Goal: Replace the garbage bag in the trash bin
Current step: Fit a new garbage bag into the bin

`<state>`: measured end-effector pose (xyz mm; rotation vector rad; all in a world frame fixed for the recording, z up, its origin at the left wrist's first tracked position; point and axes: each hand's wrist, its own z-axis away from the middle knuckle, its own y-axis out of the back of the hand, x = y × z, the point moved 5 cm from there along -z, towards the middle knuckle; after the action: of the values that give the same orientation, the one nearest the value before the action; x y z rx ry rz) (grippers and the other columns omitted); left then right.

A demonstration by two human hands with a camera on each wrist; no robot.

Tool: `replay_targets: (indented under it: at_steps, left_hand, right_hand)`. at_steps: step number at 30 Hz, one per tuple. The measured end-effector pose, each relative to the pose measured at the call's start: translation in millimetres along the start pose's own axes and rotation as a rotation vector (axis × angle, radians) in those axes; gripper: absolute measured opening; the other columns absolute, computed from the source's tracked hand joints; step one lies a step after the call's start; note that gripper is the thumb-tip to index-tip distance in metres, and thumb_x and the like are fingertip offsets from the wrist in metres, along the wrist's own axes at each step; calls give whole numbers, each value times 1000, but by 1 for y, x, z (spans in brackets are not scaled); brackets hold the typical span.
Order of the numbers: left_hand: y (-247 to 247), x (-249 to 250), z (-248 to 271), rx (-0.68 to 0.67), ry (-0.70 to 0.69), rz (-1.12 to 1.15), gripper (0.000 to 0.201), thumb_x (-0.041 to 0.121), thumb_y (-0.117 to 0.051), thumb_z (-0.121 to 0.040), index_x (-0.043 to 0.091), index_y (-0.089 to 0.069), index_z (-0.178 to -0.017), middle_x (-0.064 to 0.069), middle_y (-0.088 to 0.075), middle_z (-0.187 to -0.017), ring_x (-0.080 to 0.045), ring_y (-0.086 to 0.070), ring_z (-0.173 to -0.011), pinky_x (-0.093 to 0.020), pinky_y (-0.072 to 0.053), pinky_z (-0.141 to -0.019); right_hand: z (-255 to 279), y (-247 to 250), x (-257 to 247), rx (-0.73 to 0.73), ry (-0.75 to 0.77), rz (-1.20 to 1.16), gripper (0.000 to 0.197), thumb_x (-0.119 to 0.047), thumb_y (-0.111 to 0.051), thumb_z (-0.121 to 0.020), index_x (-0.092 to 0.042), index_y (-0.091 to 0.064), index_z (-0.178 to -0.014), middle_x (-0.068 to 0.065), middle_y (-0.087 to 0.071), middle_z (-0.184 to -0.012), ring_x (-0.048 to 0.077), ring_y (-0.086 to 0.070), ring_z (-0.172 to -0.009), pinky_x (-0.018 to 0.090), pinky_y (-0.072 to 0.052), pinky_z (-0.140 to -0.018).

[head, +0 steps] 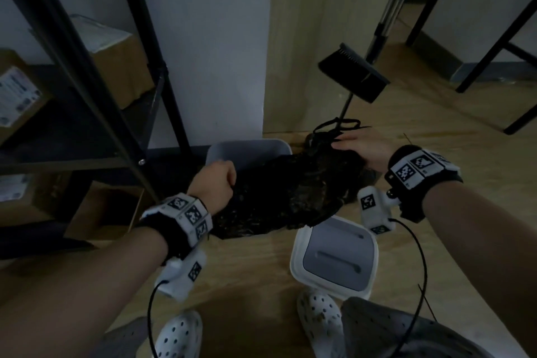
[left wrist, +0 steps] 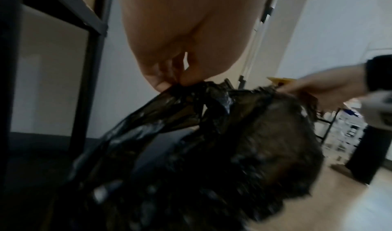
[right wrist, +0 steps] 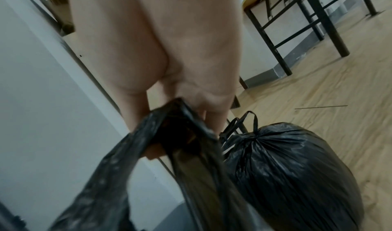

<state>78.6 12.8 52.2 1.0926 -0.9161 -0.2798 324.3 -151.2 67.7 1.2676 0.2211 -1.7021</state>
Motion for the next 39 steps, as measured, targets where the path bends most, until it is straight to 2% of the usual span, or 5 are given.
replay_targets:
  at_steps: [10, 20, 26, 31, 39]
  left_hand:
    - [21, -19, -87, 18, 146, -69, 34, -1, -49, -86, 7, -69, -112, -13, -64, -125, -30, -59, -113, -32, -46, -97]
    - [-21, -61, -155, -11, 302, -133, 42, 0, -48, -87, 8, -57, -127, -14, -54, -135, -29, -54, -118, -31, -44, -95]
    - [-40, -80, -183, 23, 325, -54, 25, 17, -35, -95, 7, -53, -80, -9, -52, -79, -22, -48, -78, -27, -35, -68]
    - [-47, -94, -199, 45, 371, -4, 50, 31, -29, -99, 1, -47, -64, -21, -59, -84, -28, -54, -76, -29, -37, -69]
    - [-50, -108, -197, -85, 585, -32, 46, 18, -15, -104, -8, -30, -140, -32, -36, -143, -41, -39, -131, -41, -32, -105]
  right_hand:
    - [-62, 1, 2, 19, 120, 107, 12, -4, -71, -79, -13, -65, -73, 5, -63, -83, 26, -60, -101, 26, -49, -83]
    - [-156, -28, 21, -45, 144, 423, 23, -5, -53, -93, -6, -71, -107, 7, -65, -103, 11, -58, -82, 19, -44, -77]
    - [-193, -50, 40, -124, 5, 276, 26, 2, -45, -94, -2, -64, -111, 20, -58, -127, 36, -56, -113, 41, -44, -102]
    - [-205, -67, 57, -274, -129, 54, 40, 7, -32, -97, 5, -43, -135, 14, -59, -107, 19, -56, -79, 19, -49, -63]
    - [-209, -87, 79, -339, -210, 125, 28, -2, -49, -94, 5, -59, -118, 20, -60, -112, 36, -58, -103, 37, -43, -79]
